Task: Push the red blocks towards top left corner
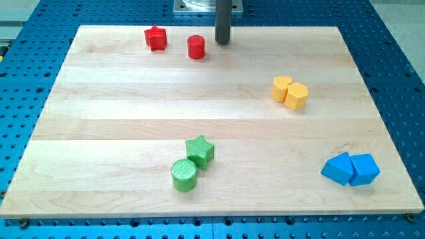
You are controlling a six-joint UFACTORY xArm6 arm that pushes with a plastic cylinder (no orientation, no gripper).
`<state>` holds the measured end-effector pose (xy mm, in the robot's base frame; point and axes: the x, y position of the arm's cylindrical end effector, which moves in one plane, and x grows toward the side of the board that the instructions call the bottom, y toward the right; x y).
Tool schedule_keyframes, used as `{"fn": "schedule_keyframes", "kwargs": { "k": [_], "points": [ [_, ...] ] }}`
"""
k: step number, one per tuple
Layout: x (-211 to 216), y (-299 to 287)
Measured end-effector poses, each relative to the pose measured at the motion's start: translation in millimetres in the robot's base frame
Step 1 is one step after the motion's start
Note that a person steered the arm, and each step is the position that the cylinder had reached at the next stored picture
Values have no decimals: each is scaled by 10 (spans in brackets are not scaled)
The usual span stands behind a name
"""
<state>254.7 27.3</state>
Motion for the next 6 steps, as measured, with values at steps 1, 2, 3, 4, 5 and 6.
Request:
{"fn": "schedule_keyframes", "kwargs": {
  "k": [1, 2, 3, 4, 5, 6],
  "points": [
    [320, -502],
    [-49, -722],
    [208, -787],
    [191, -1014],
    [-84, -1314],
    [-245, -1351]
  ]
}}
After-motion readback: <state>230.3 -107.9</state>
